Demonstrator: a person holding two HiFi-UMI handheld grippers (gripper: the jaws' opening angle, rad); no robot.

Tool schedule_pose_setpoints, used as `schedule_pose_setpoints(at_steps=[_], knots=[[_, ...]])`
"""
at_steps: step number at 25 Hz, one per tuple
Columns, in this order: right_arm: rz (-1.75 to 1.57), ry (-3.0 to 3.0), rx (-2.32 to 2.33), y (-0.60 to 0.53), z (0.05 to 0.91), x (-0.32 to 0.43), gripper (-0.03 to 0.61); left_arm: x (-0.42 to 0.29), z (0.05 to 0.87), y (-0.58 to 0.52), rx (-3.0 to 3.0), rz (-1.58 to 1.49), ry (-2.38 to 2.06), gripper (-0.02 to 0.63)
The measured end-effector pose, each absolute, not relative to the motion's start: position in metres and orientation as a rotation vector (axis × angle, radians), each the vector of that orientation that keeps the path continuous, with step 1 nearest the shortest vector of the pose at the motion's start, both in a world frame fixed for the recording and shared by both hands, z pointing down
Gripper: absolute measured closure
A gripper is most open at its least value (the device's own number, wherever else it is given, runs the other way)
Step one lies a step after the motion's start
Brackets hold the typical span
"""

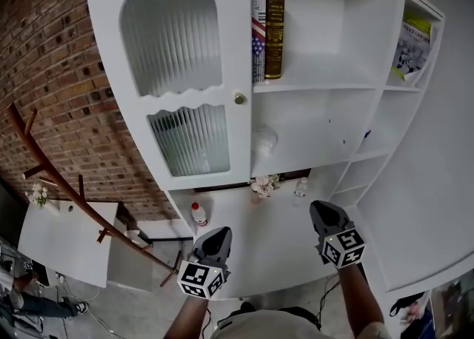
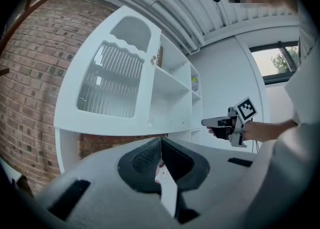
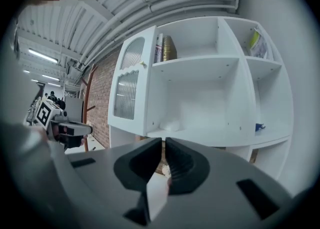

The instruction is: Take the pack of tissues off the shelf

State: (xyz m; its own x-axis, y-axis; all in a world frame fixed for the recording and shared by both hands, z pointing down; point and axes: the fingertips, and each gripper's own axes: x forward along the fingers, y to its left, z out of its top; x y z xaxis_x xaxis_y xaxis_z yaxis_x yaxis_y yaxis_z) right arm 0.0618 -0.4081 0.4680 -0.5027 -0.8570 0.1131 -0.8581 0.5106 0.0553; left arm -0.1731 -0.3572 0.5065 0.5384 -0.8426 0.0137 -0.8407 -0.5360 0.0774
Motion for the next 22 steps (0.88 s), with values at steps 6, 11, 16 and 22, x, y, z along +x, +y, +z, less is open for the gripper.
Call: schedule_pose_setpoints(at_steps=[6, 11, 16, 22], knots=[[-0.020, -2.627, 1.464, -0.431, 0.454, 0.047, 0.546, -0.172, 0.503, -0.370, 2.694, -0.048, -1.457, 0.588], [-0.055, -2.643, 1.399, -0.455, 0.447, 0.038, 0.546, -0.174, 0.500, -0.378, 2.676, -0.045, -1.508, 0.588], [-0.063, -2.685, 1.321, -0.486, 0.438, 0.034, 0.546, -0.175, 0.497, -0.380, 2.615, -0.057, -1.602, 0.588], [-0.088, -2.694, 1.211, -0.526, 0.432, 0.027, 0.545, -0.168, 0.492, -0.384, 2.570, -0.065, -1.675, 0.588]])
